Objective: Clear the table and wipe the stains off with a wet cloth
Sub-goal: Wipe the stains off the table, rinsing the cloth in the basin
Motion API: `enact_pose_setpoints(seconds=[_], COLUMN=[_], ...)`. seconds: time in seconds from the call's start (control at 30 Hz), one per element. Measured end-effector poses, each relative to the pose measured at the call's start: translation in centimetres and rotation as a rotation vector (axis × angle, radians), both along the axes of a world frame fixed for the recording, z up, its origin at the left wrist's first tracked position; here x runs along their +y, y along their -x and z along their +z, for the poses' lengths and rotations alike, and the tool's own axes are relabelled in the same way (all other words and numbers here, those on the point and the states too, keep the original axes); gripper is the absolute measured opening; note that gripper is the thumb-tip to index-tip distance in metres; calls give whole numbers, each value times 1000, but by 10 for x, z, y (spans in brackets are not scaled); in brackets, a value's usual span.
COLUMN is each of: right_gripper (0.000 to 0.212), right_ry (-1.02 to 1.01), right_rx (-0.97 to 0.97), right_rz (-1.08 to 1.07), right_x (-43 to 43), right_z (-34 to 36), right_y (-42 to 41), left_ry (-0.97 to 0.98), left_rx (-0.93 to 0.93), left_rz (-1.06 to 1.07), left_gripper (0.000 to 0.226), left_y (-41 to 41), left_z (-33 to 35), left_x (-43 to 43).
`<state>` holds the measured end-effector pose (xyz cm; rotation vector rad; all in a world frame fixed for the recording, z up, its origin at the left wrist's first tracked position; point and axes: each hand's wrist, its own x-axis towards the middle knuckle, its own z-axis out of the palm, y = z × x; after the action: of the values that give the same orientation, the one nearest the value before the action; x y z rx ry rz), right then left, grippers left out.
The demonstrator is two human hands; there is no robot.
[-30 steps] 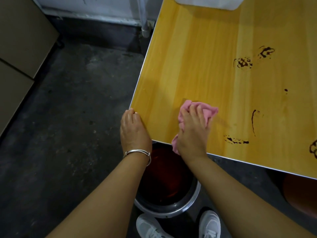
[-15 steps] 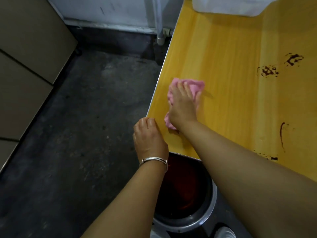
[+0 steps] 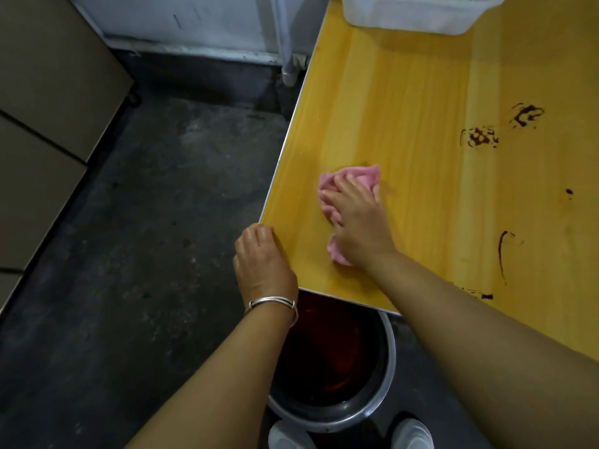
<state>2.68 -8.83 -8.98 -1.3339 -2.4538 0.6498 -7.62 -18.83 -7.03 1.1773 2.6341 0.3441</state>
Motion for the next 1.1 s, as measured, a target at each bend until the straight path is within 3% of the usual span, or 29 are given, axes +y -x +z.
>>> enact_pose_setpoints(seconds=[0.07,0.23,0.3,0.47,0.53,0.67,0.77,0.87,0.97,1.03,1.1], right_gripper=[50,49,48,61,54,54,59,70,64,65,63], right_ry=[43,-109,-138,-25,-42,-157,-198,-159,-92,-84,-156], right_rx=[-29,11,3,-81,-117,-85,-200,-391,-271,-248,-258], right_rz=[-100,304,341,-76,-155,87,217,38,-275,-284,-93], right_x=[-7,-60,-61,-28,-34,-65,-60,-23,20,21,2], right_z=[1,3,0,0,3,-3,-2,0,5,6,4], right_y=[19,-18,-47,-74,-64,-93,-146,-190,-203,-192,-189], left_ry=[3,-81,-25,46,51,13,9,-24,-54,-58,-93], left_rx=[13,15,-11,-28,-33,-85,-101,-106,-71,-69,-71], left_rz=[23,37,-18,-110,-125,-201,-256,-276,-280,-235,-203], left_gripper=[29,16,20,35,33,30,37,48,56,55,47], left_y=[-3,-19,-28,-50,-56,-77,-96,-115,-134,-145,-159], left_z=[-4,-6,-5,-2,-2,-2,0,2,-4,-8,-10], left_x=[3,14,17,27,32,39,44,54,72,84,96])
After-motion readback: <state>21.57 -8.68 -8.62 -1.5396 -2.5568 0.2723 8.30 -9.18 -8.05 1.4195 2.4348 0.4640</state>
